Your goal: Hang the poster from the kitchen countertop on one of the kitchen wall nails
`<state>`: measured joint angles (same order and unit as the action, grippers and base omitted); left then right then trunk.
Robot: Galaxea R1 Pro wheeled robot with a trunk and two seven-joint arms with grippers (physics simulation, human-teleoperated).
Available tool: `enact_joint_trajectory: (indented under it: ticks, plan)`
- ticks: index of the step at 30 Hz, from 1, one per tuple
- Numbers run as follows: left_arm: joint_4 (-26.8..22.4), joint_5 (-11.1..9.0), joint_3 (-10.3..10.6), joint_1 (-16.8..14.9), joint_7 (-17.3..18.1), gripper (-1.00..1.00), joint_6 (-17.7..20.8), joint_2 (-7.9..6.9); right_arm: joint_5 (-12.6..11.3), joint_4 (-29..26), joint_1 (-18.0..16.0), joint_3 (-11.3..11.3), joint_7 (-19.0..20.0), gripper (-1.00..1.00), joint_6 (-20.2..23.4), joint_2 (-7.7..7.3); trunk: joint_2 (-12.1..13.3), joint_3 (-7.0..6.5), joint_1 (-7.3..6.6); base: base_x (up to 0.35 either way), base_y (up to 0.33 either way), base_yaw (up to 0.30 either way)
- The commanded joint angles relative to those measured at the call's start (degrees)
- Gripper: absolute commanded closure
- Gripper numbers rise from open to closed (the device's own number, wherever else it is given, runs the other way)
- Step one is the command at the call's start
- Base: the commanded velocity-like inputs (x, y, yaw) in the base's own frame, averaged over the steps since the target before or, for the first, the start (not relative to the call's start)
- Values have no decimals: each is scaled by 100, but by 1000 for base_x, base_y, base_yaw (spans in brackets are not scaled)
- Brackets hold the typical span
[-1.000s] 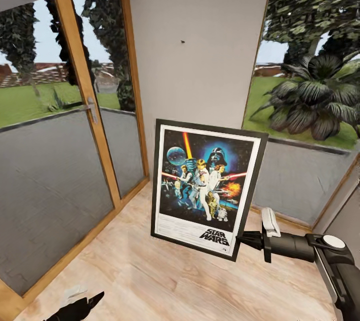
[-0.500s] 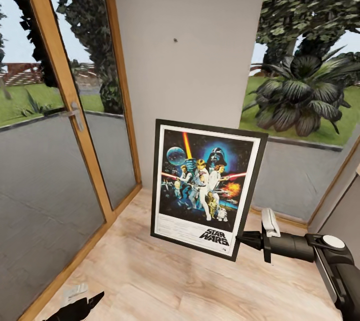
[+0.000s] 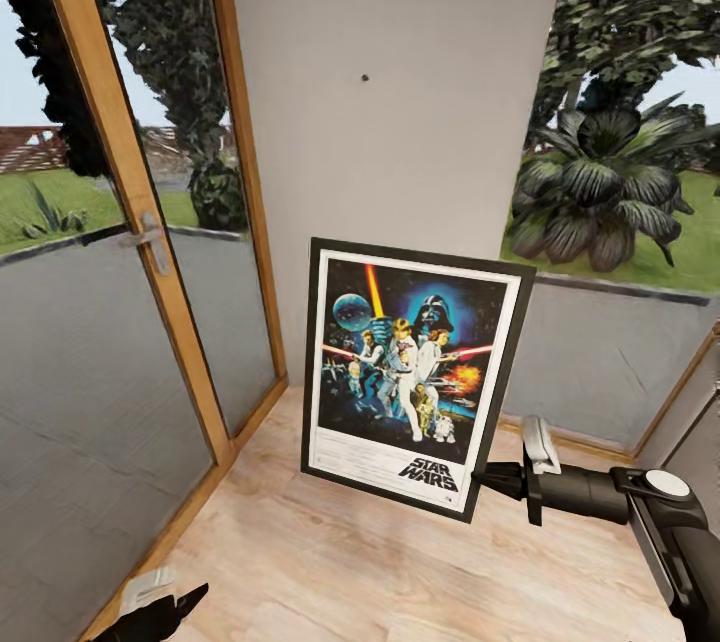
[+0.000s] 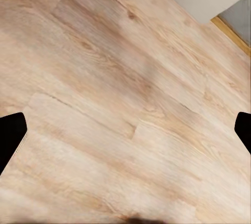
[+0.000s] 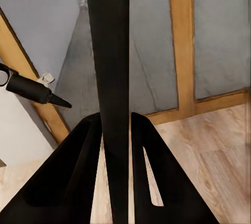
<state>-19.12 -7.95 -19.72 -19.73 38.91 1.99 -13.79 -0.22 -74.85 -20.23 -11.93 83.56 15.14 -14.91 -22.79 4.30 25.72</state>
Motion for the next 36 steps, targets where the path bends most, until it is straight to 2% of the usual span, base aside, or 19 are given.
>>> enact_joint_trajectory:
  ticks: [1, 31, 36]
  plan:
    - [5, -31, -14, -4, 29, -100, 21, -1, -5, -2, -8, -2, 33, 100, 76, 2, -12, 13, 6, 236, 303, -280]
    - [5, -31, -14, -4, 29, -100, 20, -1, -4, 14, -8, -2, 29, 100, 77, 0, -12, -18, 6, 234, 302, -298]
    - [5, -31, -18, -4, 29, -100, 18, -1, -4, 10, -8, -2, 30, 100, 77, 4, -12, -24, 6, 119, 148, -227]
